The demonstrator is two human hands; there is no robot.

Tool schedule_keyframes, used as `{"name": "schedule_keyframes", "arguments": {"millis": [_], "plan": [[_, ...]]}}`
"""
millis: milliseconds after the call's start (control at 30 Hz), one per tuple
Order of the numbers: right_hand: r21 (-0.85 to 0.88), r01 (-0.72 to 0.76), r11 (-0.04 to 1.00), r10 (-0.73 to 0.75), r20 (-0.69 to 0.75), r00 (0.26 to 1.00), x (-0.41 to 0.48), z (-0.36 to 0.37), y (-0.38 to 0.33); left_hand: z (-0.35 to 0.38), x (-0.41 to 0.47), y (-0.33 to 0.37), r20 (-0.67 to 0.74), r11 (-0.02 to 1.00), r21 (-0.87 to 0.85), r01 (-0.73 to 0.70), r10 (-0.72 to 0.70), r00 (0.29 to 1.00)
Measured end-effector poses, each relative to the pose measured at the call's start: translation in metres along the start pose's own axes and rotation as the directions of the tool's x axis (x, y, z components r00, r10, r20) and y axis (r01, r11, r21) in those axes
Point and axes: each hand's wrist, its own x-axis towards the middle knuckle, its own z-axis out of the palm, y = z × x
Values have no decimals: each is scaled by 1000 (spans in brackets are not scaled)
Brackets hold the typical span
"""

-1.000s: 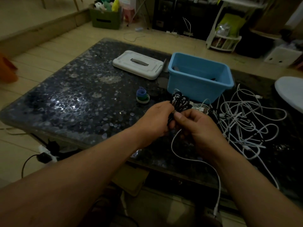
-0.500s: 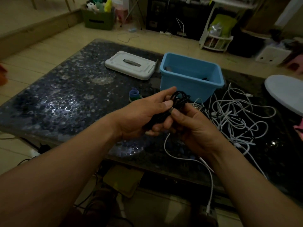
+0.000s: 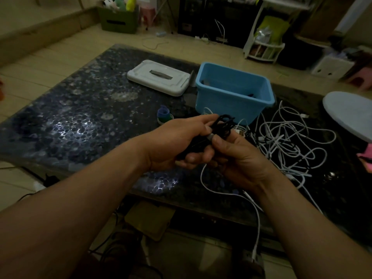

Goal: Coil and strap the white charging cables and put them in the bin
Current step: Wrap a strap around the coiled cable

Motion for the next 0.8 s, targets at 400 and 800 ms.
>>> {"name": "schedule_keyframes", "arguments": {"millis": [400,800], "plan": [[-189,145,971,-182,-193,964,2,4,-8,6,4,-2,-259,989,148,-3,41,965],[-245,154,957,-229,-317,920,5,5,-4,12,11,-16,-395,958,269,-99,204,896]]}}
